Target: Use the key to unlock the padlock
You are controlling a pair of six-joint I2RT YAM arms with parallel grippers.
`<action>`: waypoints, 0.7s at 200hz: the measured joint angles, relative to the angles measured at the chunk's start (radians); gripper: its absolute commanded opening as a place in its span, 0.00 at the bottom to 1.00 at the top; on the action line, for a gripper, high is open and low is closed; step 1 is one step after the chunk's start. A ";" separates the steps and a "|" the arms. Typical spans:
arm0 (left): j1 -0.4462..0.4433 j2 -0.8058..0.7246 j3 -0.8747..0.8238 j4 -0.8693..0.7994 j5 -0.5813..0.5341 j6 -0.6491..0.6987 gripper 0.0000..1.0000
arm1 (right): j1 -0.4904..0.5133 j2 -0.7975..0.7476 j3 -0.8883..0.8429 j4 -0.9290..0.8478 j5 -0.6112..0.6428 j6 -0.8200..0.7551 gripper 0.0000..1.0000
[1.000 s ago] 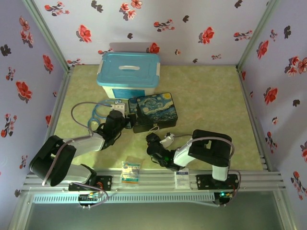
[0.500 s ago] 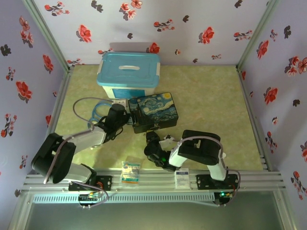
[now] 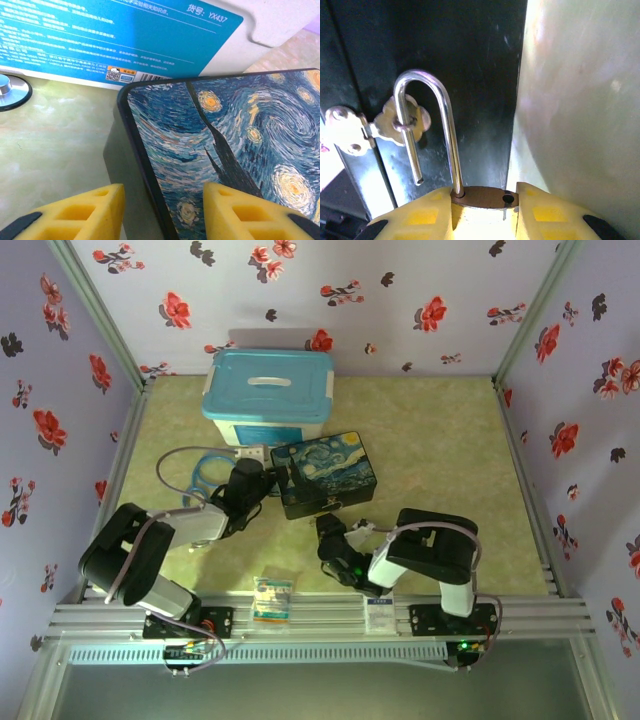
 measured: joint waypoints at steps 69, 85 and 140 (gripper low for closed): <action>0.011 -0.002 -0.015 0.027 -0.026 0.003 0.43 | -0.026 0.033 -0.005 0.042 0.077 -0.057 0.10; 0.016 -0.003 -0.021 0.034 -0.028 0.003 0.43 | -0.027 0.066 -0.012 0.117 0.087 -0.064 0.10; 0.026 -0.008 -0.027 0.038 -0.035 0.003 0.44 | -0.072 -0.032 -0.081 0.043 0.073 -0.101 0.09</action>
